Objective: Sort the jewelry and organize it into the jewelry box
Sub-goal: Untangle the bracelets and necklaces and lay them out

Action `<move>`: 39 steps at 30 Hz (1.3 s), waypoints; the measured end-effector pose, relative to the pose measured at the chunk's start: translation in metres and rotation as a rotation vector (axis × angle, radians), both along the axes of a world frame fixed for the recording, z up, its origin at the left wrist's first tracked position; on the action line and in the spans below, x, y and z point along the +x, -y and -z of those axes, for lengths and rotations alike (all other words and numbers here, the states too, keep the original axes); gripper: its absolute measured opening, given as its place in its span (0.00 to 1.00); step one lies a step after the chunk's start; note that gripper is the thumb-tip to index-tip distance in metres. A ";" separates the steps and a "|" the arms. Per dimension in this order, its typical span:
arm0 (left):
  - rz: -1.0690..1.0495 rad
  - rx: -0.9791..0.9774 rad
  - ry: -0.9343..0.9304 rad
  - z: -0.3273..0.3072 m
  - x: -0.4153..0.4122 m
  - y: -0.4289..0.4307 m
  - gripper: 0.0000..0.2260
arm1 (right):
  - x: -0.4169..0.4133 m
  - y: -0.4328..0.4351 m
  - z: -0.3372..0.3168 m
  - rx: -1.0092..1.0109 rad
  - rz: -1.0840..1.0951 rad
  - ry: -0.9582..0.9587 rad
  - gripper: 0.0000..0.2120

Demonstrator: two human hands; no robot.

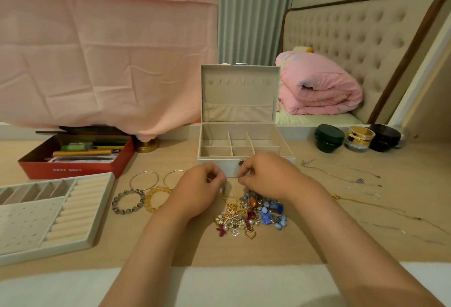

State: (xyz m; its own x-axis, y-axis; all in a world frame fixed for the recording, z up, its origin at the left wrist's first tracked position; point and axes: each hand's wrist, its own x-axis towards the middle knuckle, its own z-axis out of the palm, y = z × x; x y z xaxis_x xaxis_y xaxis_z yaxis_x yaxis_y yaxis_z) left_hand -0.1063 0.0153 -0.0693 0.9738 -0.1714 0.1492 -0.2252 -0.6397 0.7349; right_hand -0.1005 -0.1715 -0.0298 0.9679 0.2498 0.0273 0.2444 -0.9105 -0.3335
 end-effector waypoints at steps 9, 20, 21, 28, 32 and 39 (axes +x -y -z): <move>0.027 -0.622 -0.173 -0.016 -0.002 -0.003 0.05 | -0.003 -0.014 0.007 0.552 -0.079 -0.168 0.04; 0.101 -0.781 -0.271 -0.023 -0.004 -0.015 0.06 | -0.008 -0.008 -0.005 0.945 -0.025 -0.450 0.07; 0.122 -0.806 -0.310 -0.023 -0.005 -0.017 0.06 | -0.009 -0.008 -0.005 0.924 -0.031 -0.480 0.08; 0.183 -0.910 -0.502 -0.024 -0.007 -0.026 0.05 | -0.012 -0.006 -0.010 0.893 -0.052 -0.527 0.09; 0.242 -0.716 -0.572 -0.022 -0.009 -0.029 0.09 | -0.011 -0.008 -0.012 0.918 -0.073 -0.507 0.11; 0.173 -0.072 -0.436 -0.032 -0.013 -0.036 0.05 | -0.015 -0.012 -0.022 0.855 -0.091 -0.257 0.10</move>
